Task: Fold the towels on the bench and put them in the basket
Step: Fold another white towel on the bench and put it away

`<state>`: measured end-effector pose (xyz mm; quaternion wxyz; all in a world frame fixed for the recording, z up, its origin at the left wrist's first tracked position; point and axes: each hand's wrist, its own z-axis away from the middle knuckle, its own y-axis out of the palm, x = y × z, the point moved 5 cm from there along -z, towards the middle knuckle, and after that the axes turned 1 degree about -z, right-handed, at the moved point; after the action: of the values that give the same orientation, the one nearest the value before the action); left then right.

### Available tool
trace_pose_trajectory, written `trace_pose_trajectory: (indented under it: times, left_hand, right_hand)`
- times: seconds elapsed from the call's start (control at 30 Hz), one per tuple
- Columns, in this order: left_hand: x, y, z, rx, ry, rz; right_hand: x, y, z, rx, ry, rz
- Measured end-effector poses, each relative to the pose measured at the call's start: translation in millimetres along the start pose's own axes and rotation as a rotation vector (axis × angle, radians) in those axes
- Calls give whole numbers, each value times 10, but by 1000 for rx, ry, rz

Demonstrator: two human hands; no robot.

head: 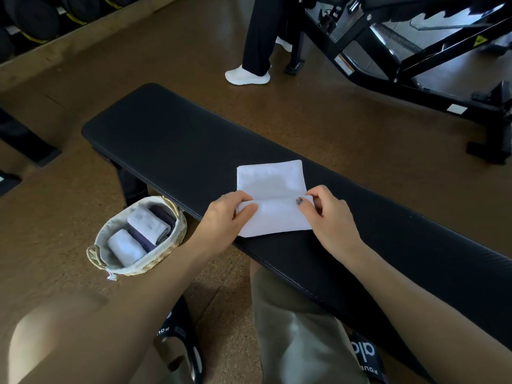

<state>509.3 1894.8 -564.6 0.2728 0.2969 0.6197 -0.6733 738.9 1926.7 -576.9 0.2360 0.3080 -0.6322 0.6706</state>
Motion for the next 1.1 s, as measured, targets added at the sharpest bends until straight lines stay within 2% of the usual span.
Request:
trace_pose_trajectory:
  times: [0.27, 0.37, 0.47, 0.57, 0.63, 0.77, 0.87, 0.97, 1.1]
  left_hand:
    - [28, 28, -57, -10, -7, -138]
    - [-2, -21, -43, -45, -2, -307]
    - [-228, -59, -4, -183, 271, -653]
    - [-443, 141, 79, -114, 621, -865]
    - [-476, 197, 137, -62, 708, -846]
    - [-421, 145, 227, -13, 654, -766]
    - [-391, 172, 242, 49, 624, -848]
    - [-392, 200, 210, 87, 588, -886]
    - [-413, 198, 155, 102, 588, -930]
  right_hand:
    - [59, 60, 48, -165, -154, 151]
    - [90, 69, 69, -180, -168, 207]
    - [142, 26, 34, -199, -164, 225]
    - [322, 52, 66, -251, -503, 388]
    - [340, 104, 102, -206, -684, 486]
    - [309, 35, 127, -77, -754, 536]
    - [318, -43, 162, 53, -764, 520]
    - [263, -82, 154, 166, -741, 607]
    - [245, -110, 88, 187, -729, 578]
